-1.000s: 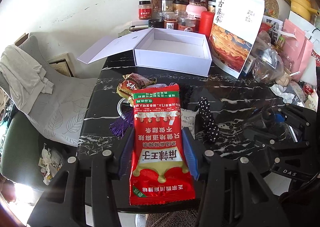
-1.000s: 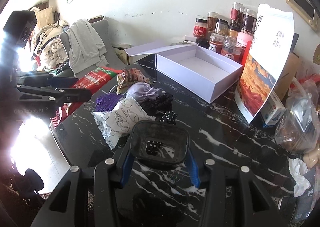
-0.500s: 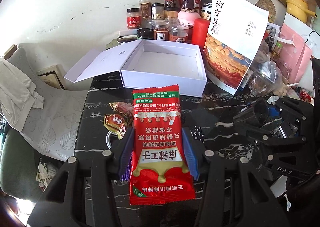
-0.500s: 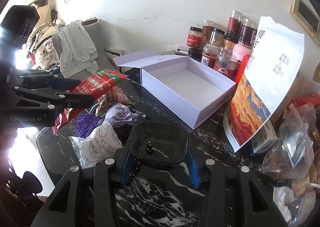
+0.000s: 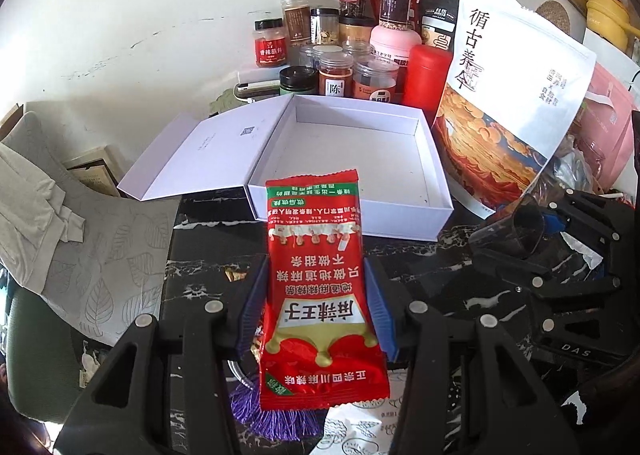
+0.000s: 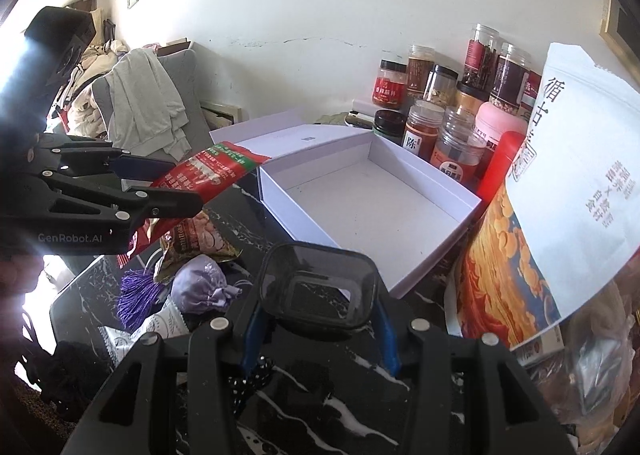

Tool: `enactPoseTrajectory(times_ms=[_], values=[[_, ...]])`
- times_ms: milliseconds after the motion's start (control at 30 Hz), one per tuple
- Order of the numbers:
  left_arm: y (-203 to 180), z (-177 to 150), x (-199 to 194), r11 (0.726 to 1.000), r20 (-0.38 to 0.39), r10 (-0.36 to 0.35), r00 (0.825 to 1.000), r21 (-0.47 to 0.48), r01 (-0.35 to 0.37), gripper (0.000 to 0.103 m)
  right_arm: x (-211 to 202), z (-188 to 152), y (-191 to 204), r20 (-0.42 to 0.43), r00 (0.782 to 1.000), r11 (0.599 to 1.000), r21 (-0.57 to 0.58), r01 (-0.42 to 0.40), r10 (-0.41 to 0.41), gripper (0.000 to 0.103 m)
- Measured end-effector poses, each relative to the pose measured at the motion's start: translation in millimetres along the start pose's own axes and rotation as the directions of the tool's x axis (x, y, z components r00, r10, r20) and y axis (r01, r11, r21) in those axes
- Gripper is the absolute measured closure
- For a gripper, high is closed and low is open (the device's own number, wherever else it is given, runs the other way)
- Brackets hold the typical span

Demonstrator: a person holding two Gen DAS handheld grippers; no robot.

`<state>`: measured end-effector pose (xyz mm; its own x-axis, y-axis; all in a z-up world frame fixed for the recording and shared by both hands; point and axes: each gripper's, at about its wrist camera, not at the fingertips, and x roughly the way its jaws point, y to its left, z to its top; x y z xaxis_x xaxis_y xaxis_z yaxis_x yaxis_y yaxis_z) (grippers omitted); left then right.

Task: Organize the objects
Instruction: 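Carry the red packet in the left tool and the cube in the right tool to the white box, then lower and release the red packet with the left tool while the right tool releases the cube inside the box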

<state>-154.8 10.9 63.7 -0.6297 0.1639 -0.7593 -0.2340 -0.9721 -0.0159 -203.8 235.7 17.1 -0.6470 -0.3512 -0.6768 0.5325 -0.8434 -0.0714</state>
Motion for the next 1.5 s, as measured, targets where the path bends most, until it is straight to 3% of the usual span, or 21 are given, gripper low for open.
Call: enactPoseTrajectory(times_ms=[467, 867, 1500], values=[[16, 59, 46, 0.999, 0.003, -0.015, 1.0, 0.051, 0.015, 0.057, 41, 54, -23, 0.03, 1.0, 1.0, 0.001, 0.003, -0.003, 0.056], [22, 114, 94, 0.995, 0.005, -0.037, 0.999, 0.094, 0.037, 0.057, 80, 92, -61, 0.025, 0.995, 0.994, 0.063, 0.091, -0.092, 0.056], [26, 177, 197, 0.988, -0.061, -0.076, 0.995, 0.126, 0.083, 0.057, 158, 115, -117, -0.062, 0.986, 0.979, 0.126, 0.161, -0.154, 0.056]])
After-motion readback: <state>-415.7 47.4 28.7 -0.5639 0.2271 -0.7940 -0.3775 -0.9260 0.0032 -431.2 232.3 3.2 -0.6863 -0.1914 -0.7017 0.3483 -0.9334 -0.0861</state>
